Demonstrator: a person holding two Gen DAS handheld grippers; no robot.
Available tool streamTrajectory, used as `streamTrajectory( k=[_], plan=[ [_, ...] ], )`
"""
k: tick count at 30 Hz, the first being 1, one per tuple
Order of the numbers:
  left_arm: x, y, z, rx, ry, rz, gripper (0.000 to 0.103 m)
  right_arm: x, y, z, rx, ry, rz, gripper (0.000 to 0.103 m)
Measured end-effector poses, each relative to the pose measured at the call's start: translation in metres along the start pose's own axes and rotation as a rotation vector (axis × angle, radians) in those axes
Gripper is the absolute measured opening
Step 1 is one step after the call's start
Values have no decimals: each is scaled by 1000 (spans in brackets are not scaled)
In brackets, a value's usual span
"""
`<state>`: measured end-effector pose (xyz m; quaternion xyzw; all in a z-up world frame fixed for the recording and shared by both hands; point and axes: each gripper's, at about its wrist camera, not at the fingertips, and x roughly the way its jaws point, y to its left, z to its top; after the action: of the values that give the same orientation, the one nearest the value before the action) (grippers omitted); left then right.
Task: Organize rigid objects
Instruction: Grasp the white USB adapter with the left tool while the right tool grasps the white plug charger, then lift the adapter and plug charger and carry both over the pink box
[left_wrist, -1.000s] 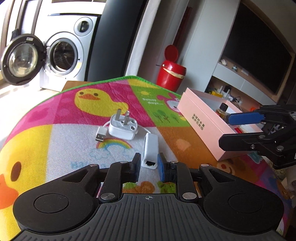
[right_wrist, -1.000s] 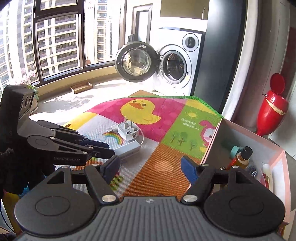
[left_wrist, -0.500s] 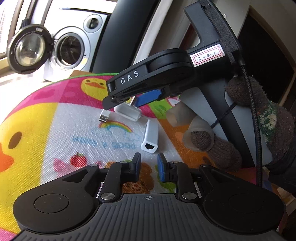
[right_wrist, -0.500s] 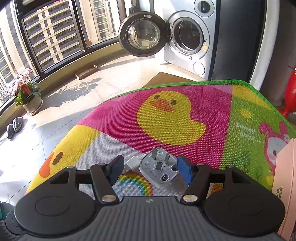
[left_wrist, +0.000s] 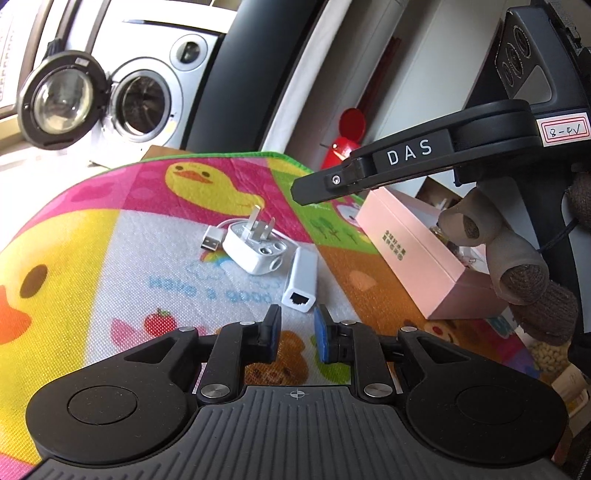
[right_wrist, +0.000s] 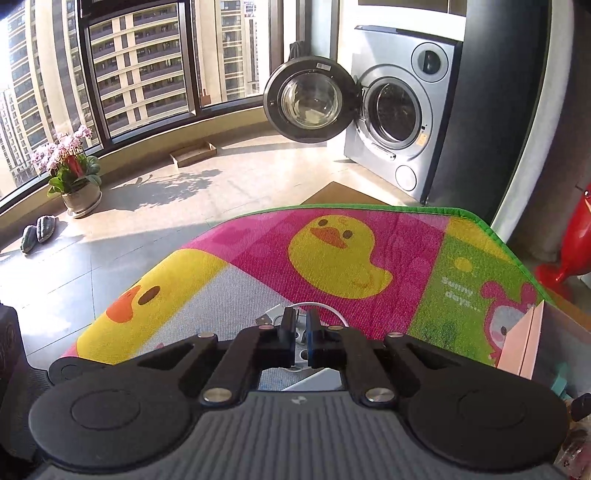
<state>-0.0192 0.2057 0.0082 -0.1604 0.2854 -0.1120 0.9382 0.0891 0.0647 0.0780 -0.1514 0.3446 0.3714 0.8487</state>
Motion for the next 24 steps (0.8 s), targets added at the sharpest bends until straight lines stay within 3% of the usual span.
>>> streamTrajectory(
  k=[1,2,3,11,13,14,16,19,24],
  plan=[
    [0,0,0,0,-5,11,22,3,0,-2,2,9,-12,24],
    [-3,-2,-1,-1,-11,28,22,9,0,-5,11,21,-21,42],
    [-4,-2,-1,-4,-17,53,22,14,0,-7,18,25,-25,51],
    [-2,1,1,-16,-12,62,22,70,1,-9,64,112,-37,53],
    [-2,3,1,-28,-10,58,22,78,2,-9,66,138,-35,49],
    [-2,3,1,-31,-10,56,22,75,4,-9,54,134,-25,39],
    [-2,4,1,-31,-12,53,22,63,7,-7,36,118,-30,39],
    [-2,4,1,-30,-14,54,22,21,7,-12,21,21,-23,39],
    [-4,1,1,-13,-29,64,22,-46,-5,-54,40,-10,-11,39]
  ],
)
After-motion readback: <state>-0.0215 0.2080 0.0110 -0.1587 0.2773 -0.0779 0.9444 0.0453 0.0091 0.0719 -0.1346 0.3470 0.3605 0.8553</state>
